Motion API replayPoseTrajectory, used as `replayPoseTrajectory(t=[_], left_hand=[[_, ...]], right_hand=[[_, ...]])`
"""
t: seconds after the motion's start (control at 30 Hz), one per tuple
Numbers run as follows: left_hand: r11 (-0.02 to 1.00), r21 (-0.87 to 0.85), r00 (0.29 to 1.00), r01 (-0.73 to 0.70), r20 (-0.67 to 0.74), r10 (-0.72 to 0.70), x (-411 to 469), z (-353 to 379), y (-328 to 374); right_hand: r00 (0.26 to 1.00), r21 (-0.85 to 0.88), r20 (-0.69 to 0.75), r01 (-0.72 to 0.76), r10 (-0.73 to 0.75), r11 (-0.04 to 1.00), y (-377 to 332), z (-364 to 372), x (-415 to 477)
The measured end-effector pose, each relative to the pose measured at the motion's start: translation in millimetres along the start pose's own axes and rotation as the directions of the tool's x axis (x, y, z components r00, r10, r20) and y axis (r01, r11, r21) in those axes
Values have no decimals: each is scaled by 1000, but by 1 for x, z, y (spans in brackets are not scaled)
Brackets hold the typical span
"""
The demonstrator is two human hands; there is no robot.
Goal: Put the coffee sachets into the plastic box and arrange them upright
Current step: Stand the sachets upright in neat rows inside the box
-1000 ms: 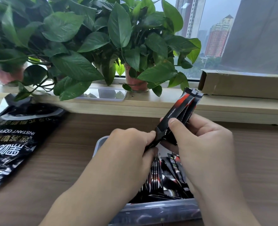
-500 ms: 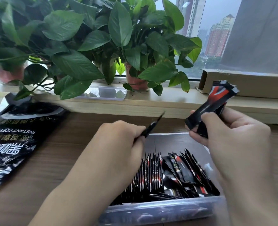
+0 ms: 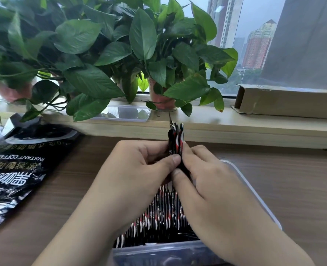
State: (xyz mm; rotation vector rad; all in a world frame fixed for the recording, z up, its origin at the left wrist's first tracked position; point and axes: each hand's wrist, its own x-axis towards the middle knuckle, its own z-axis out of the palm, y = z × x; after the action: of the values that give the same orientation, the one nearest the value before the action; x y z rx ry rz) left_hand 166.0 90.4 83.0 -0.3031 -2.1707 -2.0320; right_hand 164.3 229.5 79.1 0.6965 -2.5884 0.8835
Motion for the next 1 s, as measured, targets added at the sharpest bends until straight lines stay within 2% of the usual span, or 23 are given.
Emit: replayPoseTrajectory(t=[0.1, 0.17, 0.27, 0.37, 0.47, 0.63, 0.8, 1.0], left_hand=[[975, -221, 998, 27, -42, -37, 2, -5, 3], [954, -299, 996, 38, -63, -60, 3, -6, 4], [957, -289, 993, 28, -99, -59, 2, -7, 7], [984, -180, 995, 19, -95, -37, 2, -6, 9], [986, -159, 994, 58, -83, -72, 1, -2, 12], [956, -279, 979, 86, -155, -133, 1, 0, 14], [911, -395, 983, 118, -80, -162, 1, -2, 14], [885, -448, 983, 125, -67, -173, 0, 4, 14]], right_hand=[[999, 60, 24, 31, -33, 998, 1, 2, -2], [998, 53, -27, 61, -60, 997, 3, 4, -1], [993, 43, -60, 102, -99, 994, 4, 3, 0], [992, 19, -30, 122, -122, 992, 5, 4, -2], [981, -56, -3, 193, -193, 980, 8, 1, 1], [963, -34, -36, 265, -266, 964, 9, -3, 2], [974, 92, -105, 209, -199, 974, 10, -2, -1], [971, 30, -143, 197, -191, 980, 8, 2, 0]])
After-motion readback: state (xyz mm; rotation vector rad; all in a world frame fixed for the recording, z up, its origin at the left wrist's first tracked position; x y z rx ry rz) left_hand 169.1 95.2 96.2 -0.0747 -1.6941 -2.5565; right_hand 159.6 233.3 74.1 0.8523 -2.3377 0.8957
